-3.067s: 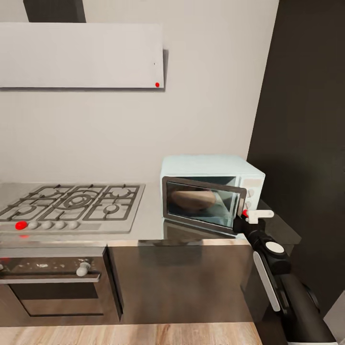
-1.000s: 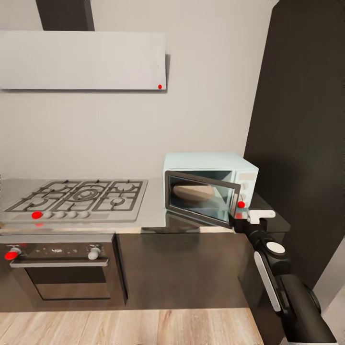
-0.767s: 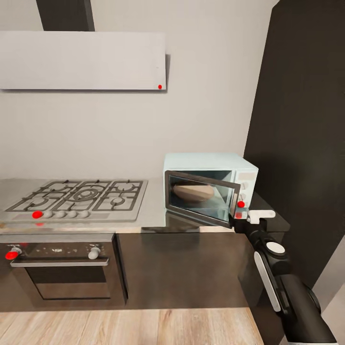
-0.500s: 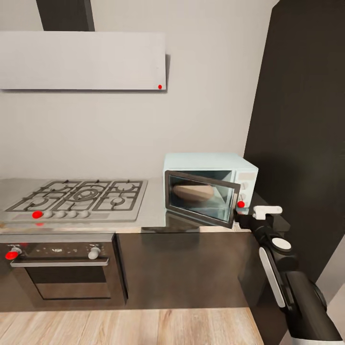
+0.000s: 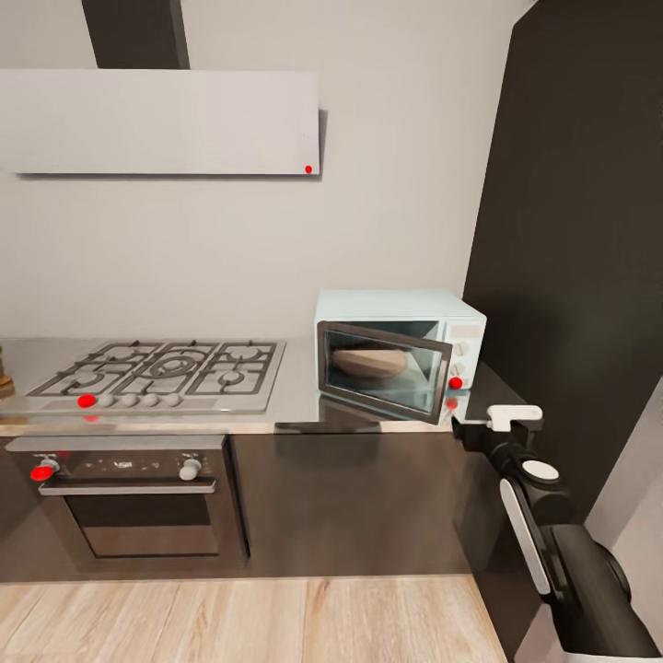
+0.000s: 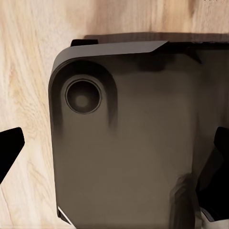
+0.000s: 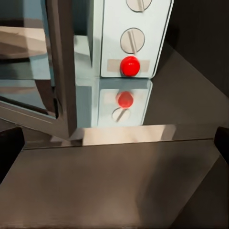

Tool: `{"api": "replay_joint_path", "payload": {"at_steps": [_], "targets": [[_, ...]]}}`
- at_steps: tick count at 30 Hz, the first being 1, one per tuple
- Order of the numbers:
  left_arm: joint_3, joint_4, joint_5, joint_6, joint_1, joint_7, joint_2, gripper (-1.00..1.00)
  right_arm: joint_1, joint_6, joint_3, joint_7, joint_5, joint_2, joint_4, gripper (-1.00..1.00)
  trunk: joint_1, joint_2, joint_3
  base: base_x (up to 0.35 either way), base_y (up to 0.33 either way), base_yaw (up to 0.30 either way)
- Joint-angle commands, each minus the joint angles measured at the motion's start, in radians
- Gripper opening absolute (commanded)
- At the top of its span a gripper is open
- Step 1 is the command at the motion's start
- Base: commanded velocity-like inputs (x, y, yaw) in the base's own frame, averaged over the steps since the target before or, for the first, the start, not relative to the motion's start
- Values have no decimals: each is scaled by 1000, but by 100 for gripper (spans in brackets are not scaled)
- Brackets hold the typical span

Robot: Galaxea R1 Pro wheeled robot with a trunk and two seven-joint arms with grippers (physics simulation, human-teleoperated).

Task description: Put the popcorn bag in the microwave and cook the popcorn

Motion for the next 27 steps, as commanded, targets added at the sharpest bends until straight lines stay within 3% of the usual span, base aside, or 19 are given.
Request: {"api": "replay_joint_path", "payload": {"at_steps": [1, 3, 4, 5, 6, 8, 9, 11, 15, 20, 23, 27], "targets": [[0, 1, 0, -4, -1, 1, 0, 100, -1, 10, 1, 2, -3, -6, 1, 100, 0, -1, -1, -2, 0, 0], [1, 1, 1, -4, -1, 1, 0, 100, -1, 9, 4, 13, -8, -17, 11, 100, 0, -1, -1, 0, 0, 0], [2, 1, 1, -4, -1, 1, 1, 100, -1, 9, -3, 239, -11, -60, 16, 100, 0, -1, -1, 0, 0, 0], [2, 1, 1, -4, -1, 0, 1, 100, -2, 9, -13, 310, -11, -69, 21, 100, 0, -1, -1, 0, 0, 0], [2, 1, 1, -4, -1, 0, 1, 100, -7, 8, -51, 441, -10, -82, 36, 100, 0, -1, -1, 0, 0, 0], [2, 1, 0, -4, -1, 0, 1, 100, -9, 7, -82, 546, -9, -90, 47, 100, 0, -1, -1, 0, 0, 0], [0, 1, -7, -4, -1, -3, 1, 100, -10, 7, -98, 646, -11, -115, 54, 100, 0, -1, -1, 0, 0, 0], [-1, 1, -8, -4, -1, -6, 1, 100, -10, 7, -103, 681, -12, -126, 56, 100, 0, -1, -1, 0, 0, 0], [0, 1, -8, -4, -1, -5, 0, 100, -12, 10, -158, 705, -12, -134, 91, 100, 0, -1, -1, 0, 0, 0], [4, 2, 3, -3, -1, -2, 5, 100, -37, 12, -164, 706, -10, -149, 100, 100, 0, -1, -1, 76, -70, 0], [4, 2, 5, -3, 1, 0, 8, 100, -60, 7, -167, 703, -11, -152, 175, 100, 0, -1, -1, 142, -132, 0], [2, 2, 4, -4, 2, 0, 4, 100, -70, -7, -167, 704, -6, -153, 207, 100, 0, -1, -1, 24, -22, 0]]}}
